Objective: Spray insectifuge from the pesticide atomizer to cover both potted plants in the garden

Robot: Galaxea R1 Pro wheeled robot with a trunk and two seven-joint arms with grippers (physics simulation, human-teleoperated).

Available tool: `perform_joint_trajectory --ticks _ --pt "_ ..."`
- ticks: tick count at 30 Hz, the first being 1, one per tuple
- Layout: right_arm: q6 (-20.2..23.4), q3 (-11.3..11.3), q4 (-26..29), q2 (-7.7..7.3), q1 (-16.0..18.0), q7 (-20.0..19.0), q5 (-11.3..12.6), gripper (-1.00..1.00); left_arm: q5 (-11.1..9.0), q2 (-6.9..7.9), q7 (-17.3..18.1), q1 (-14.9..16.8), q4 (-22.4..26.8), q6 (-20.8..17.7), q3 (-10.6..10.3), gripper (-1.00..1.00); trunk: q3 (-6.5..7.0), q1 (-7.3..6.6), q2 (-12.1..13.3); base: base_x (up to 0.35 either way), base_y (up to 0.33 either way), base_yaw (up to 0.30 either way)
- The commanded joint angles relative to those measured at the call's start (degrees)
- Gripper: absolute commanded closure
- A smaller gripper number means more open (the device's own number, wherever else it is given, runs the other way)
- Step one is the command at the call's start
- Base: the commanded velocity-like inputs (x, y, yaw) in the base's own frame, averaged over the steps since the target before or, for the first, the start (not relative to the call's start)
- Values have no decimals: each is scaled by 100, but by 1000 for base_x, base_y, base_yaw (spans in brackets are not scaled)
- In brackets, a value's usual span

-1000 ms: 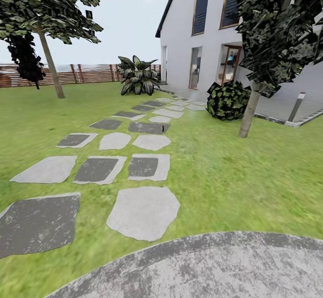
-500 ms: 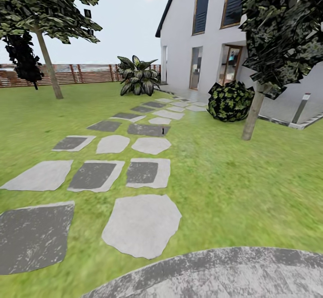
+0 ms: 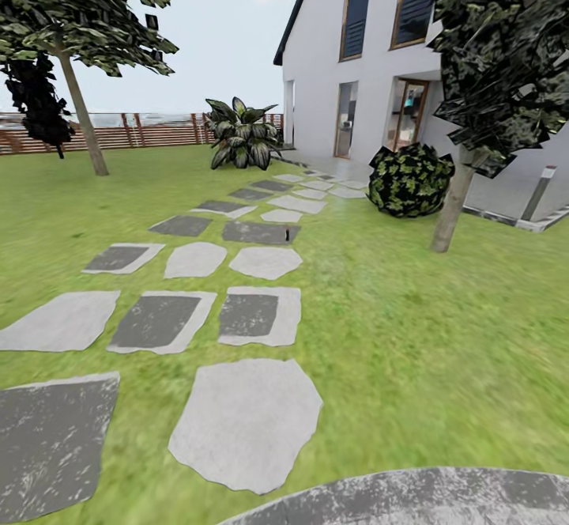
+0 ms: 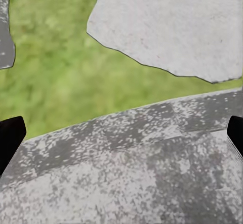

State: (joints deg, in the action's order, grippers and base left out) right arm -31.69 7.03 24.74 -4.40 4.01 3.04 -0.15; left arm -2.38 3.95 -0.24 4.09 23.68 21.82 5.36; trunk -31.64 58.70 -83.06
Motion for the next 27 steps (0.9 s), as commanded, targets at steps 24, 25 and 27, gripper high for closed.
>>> perform_joint_trajectory --ticks 24,25,27 --pt "-18 0 -4 0 3 12 -3 -100 -26 0 -2 5 -4 16 -5 -100 -5 3 -2 340 0 0" --pt "-18 0 -4 0 3 13 -3 -100 -26 0 -2 5 -4 18 -5 -100 -5 3 -2 339 0 0" --pt "-16 0 -4 0 4 12 -3 -100 -26 0 -2 5 -4 17 -7 -100 -5 3 -2 340 0 0"
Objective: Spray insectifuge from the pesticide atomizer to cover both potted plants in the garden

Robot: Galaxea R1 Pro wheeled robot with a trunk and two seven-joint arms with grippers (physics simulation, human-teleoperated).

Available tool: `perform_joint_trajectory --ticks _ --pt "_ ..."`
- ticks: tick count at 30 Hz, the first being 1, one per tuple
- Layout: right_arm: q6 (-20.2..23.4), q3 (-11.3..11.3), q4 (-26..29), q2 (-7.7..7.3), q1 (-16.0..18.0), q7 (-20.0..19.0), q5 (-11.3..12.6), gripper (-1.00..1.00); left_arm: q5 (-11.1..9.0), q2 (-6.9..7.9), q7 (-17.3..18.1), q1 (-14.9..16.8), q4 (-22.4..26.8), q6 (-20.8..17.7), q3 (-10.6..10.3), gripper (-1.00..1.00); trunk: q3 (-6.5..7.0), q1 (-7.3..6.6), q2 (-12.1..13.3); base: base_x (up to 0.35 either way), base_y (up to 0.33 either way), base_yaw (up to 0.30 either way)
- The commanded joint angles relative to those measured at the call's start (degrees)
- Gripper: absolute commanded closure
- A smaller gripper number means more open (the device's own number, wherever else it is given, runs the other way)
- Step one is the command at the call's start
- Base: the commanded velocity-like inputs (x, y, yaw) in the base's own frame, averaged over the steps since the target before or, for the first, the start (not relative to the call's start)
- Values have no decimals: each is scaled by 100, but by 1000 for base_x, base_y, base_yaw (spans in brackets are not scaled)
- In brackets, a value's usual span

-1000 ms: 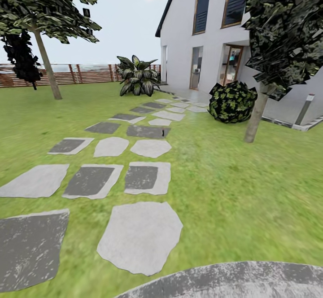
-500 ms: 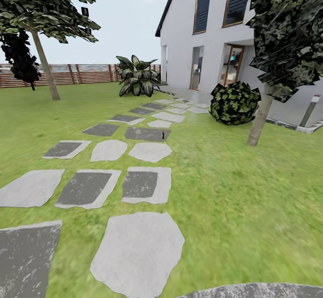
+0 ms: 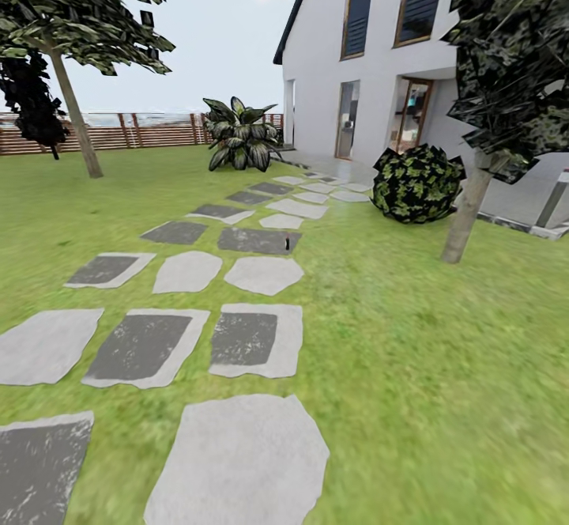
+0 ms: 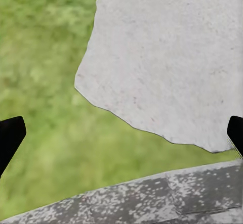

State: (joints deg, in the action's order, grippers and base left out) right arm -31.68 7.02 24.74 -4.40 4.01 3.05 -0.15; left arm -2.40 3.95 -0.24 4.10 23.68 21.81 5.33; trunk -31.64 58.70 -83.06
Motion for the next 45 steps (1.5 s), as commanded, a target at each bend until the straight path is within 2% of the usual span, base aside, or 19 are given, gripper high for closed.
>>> perform_joint_trajectory --ticks 1,45 --pt "-16 1 -4 0 4 12 -3 -100 -24 0 -2 3 -4 19 -5 -100 -5 3 -2 340 0 0" --pt "-17 1 -4 0 3 12 -3 -100 -15 -7 -2 3 -4 21 -2 -100 -5 3 -2 339 0 0"
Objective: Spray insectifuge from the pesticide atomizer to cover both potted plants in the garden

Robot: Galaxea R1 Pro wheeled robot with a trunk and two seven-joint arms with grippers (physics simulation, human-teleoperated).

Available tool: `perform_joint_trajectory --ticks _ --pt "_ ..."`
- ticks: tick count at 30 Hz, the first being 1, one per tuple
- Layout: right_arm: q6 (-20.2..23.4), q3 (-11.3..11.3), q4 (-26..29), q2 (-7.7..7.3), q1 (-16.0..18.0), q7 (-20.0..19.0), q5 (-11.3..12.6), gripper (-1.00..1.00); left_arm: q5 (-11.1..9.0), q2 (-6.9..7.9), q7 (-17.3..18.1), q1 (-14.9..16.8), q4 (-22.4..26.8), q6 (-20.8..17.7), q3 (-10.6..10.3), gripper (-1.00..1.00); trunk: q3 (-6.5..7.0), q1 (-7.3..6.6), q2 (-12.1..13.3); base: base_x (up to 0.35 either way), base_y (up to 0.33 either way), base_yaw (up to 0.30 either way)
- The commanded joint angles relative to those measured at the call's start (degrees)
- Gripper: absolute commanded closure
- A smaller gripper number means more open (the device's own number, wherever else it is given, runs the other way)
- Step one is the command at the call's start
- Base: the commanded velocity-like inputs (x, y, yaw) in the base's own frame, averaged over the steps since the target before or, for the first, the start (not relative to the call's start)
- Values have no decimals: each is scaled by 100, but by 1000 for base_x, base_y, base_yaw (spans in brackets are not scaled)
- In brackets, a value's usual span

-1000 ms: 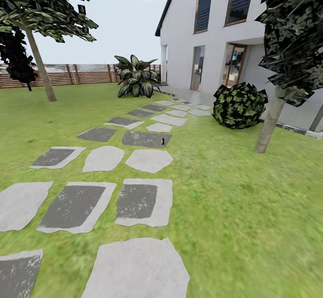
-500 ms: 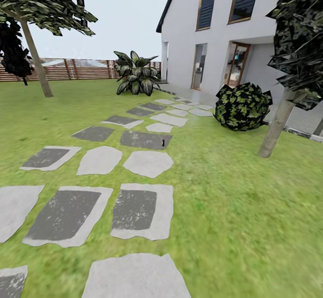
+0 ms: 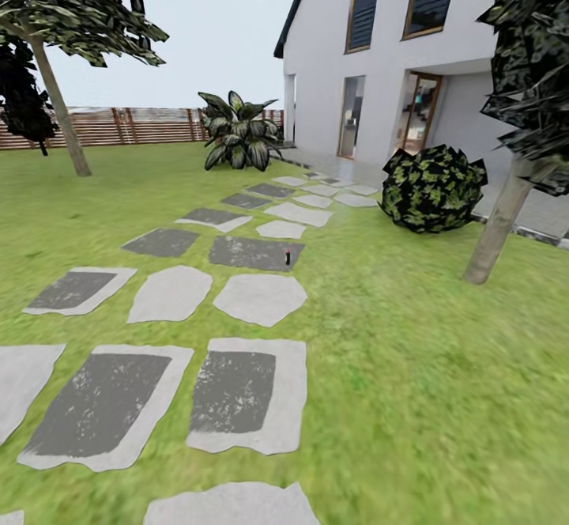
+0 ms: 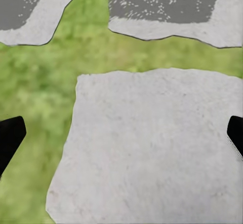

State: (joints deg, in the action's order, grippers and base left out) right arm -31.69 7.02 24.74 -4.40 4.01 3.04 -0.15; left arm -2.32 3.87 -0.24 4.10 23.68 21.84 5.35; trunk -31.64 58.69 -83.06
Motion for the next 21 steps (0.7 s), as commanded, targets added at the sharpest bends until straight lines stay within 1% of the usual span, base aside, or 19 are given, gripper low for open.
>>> perform_joint_trajectory --ticks 1,21 --pt "-16 1 -4 0 4 12 -3 -100 -23 0 -2 3 -4 17 -5 -100 -5 4 -2 339 0 0" --pt "-14 1 -4 0 4 12 -3 -100 -23 -1 -2 3 -4 21 -5 -100 -5 4 -2 339 0 0"
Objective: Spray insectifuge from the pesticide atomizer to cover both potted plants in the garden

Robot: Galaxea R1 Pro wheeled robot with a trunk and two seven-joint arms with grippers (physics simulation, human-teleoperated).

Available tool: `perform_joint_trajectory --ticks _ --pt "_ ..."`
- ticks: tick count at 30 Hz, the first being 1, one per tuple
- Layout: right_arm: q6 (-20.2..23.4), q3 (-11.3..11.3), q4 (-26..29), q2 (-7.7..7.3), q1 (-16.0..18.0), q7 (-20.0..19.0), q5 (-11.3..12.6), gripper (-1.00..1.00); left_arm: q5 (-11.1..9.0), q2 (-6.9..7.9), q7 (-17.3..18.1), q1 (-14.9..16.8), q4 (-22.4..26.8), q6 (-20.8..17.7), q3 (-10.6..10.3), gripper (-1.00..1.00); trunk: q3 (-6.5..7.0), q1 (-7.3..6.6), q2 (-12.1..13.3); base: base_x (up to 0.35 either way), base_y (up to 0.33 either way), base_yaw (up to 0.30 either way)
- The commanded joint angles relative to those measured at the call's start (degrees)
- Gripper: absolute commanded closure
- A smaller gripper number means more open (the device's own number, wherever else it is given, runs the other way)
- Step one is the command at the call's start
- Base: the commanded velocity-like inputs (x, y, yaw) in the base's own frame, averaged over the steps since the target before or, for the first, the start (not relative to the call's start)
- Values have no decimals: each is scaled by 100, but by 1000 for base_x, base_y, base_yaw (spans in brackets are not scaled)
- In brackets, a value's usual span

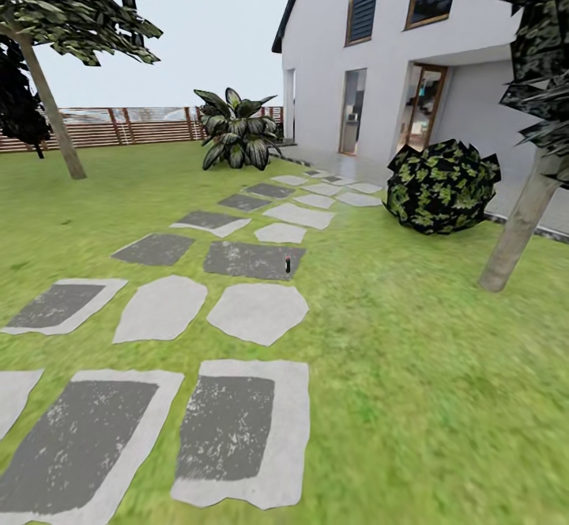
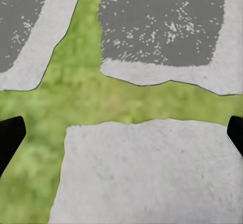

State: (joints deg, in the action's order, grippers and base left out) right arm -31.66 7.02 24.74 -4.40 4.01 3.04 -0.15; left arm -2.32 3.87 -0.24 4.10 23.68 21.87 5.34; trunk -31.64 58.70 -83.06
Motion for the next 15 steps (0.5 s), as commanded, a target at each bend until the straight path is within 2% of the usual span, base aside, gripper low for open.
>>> perform_joint_trajectory --ticks 1,15 --pt "-18 1 -4 0 3 12 -3 -100 -23 0 -2 3 -4 18 -3 -100 -5 3 -2 339 0 0" --pt "-19 -4 -4 0 3 12 -3 -100 -31 6 -2 3 -4 16 -2 -100 -5 3 -2 339 0 0"
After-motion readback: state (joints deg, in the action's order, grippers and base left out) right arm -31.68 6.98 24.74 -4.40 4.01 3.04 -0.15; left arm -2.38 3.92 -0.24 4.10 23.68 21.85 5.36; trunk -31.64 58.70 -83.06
